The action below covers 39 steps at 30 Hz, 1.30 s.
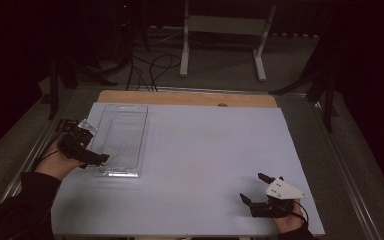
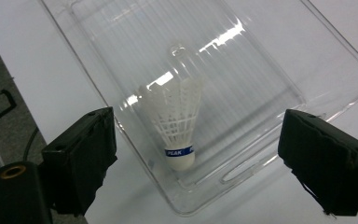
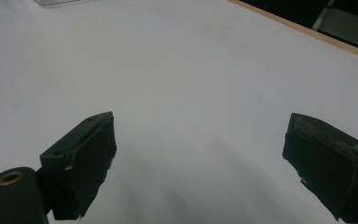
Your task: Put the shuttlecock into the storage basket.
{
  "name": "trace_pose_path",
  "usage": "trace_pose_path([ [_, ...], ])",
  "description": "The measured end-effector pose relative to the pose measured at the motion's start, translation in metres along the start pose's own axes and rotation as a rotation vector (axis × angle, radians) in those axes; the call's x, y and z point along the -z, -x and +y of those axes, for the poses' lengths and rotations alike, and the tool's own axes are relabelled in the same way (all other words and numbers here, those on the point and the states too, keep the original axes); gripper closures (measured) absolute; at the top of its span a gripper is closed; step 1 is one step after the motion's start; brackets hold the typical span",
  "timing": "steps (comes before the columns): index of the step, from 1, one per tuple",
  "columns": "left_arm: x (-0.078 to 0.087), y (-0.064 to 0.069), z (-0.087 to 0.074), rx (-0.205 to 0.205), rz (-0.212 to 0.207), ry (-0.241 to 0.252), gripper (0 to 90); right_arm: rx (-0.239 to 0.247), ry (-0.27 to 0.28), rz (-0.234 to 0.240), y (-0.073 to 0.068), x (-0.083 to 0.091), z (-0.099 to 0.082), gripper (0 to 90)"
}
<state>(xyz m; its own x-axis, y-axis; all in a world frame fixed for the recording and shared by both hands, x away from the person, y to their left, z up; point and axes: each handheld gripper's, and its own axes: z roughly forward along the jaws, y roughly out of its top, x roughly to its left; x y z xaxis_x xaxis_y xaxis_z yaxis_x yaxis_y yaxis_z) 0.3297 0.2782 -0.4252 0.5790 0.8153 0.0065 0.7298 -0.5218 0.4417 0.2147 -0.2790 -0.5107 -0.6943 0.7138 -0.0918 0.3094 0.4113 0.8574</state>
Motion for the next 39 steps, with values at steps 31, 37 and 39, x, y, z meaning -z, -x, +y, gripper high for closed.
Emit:
trace_pose_path([
  [31, -0.015, 0.030, 0.029, -0.061, -0.053, 0.058, 0.3, -0.023, -0.011, -0.014, 0.001, 0.005, -0.005, 9.1],
  [37, -0.011, 0.038, 0.040, -0.055, -0.067, 0.090, 0.3, -0.023, -0.008, -0.012, 0.002, 0.006, -0.006, 9.1],
  [39, -0.011, 0.043, 0.042, -0.067, -0.064, 0.094, 0.3, -0.023, -0.007, -0.012, 0.002, 0.006, -0.006, 9.1],
])
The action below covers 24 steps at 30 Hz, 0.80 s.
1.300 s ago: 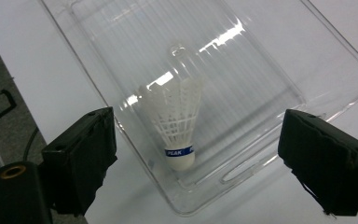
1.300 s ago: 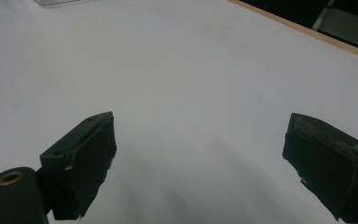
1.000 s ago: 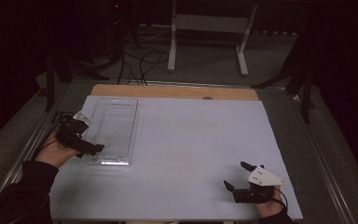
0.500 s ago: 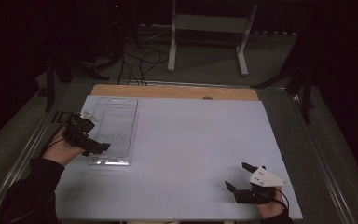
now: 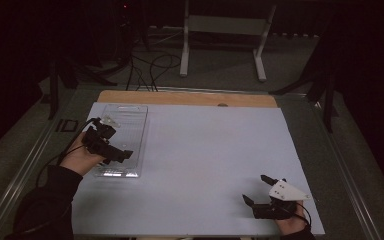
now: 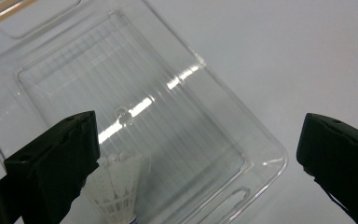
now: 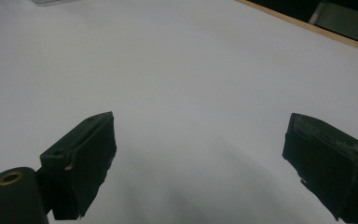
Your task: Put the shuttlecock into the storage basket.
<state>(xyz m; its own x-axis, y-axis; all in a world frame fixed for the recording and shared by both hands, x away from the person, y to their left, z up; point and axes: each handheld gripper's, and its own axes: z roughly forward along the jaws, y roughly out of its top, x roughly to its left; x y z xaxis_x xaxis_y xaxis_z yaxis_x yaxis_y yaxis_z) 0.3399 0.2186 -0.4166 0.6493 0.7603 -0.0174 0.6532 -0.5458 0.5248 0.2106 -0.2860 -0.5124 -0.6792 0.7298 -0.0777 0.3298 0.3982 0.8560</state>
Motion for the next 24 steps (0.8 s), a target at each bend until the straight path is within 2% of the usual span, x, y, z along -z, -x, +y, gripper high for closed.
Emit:
trace_pose_path([
  [24, -0.011, 0.054, 0.035, -0.124, -0.064, 0.029, 0.3, 0.003, 0.003, 0.004, 0.000, 0.000, 0.001, 9.1],
])
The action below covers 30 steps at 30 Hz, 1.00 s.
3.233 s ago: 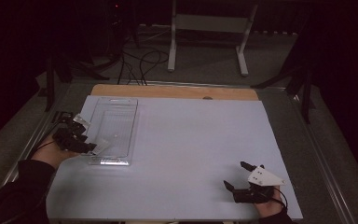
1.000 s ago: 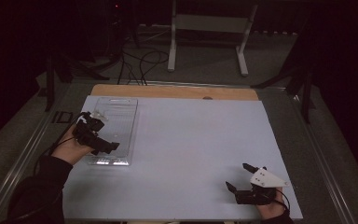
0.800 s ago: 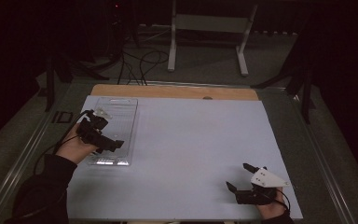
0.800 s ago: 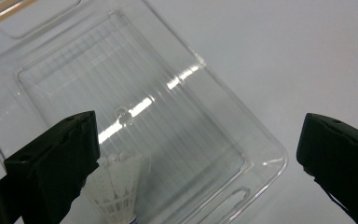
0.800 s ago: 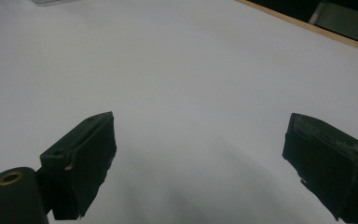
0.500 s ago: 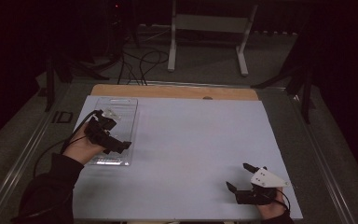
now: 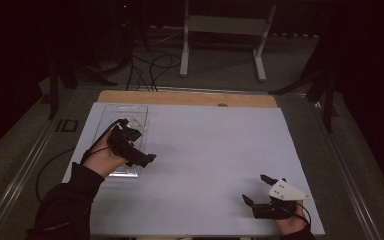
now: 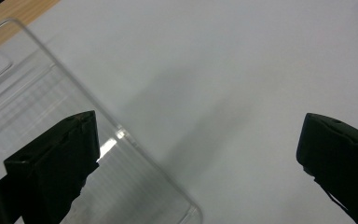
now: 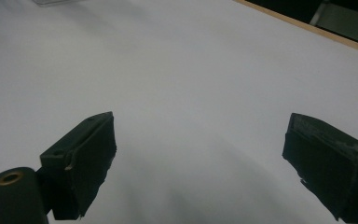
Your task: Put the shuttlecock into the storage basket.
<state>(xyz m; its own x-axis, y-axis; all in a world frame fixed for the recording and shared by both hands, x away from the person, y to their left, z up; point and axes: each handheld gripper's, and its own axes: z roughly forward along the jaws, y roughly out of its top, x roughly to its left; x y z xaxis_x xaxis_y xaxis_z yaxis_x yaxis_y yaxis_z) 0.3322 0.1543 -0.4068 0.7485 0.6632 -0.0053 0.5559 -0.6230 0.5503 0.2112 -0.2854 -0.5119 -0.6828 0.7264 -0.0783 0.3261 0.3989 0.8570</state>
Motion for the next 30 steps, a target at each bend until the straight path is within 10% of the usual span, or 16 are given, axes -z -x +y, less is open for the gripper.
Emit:
trace_pose_path([
  [30, -0.032, 0.054, 0.030, -0.123, -0.129, 0.025, 0.3, -0.005, -0.003, 0.015, 0.000, -0.004, 0.000, 9.1],
])
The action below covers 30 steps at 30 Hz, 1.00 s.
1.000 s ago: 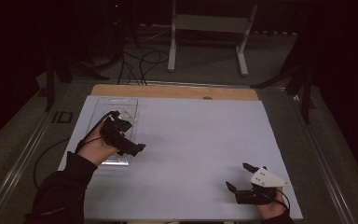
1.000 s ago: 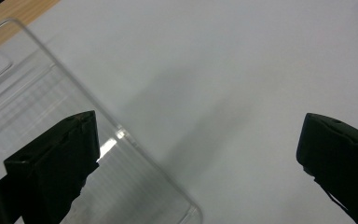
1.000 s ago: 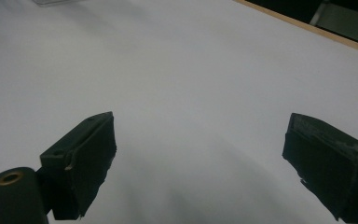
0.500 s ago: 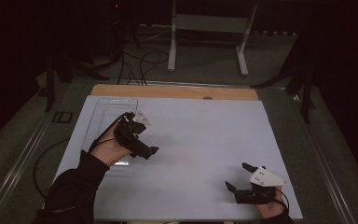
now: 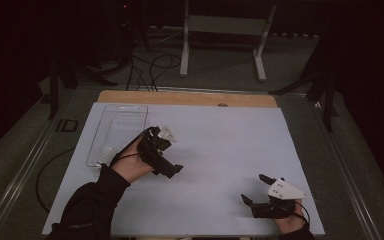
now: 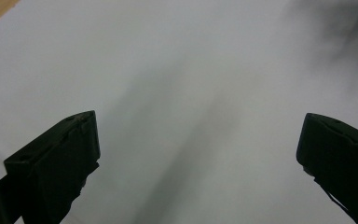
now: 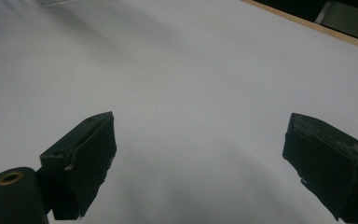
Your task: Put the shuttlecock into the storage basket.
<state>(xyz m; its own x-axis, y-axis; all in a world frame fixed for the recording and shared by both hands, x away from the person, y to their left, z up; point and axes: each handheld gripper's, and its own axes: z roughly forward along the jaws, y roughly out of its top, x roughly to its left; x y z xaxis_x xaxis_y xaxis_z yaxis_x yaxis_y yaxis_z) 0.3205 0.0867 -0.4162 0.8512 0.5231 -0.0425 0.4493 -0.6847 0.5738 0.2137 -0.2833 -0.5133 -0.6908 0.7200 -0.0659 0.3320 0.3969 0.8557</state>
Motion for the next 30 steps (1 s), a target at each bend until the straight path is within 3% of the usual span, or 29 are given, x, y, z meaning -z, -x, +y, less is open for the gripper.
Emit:
trace_pose_path([
  [10, -0.012, 0.010, -0.001, -0.022, -0.018, 0.005, 0.3, 0.011, -0.003, 0.005, -0.001, -0.001, 0.001, 9.1],
  [16, -0.023, 0.020, -0.008, -0.066, -0.058, -0.013, 0.3, 0.011, -0.001, 0.006, -0.001, -0.001, 0.001, 9.1],
  [30, -0.043, 0.029, -0.030, -0.082, -0.090, -0.005, 0.3, 0.011, 0.005, 0.005, 0.000, 0.000, 0.002, 9.1],
])
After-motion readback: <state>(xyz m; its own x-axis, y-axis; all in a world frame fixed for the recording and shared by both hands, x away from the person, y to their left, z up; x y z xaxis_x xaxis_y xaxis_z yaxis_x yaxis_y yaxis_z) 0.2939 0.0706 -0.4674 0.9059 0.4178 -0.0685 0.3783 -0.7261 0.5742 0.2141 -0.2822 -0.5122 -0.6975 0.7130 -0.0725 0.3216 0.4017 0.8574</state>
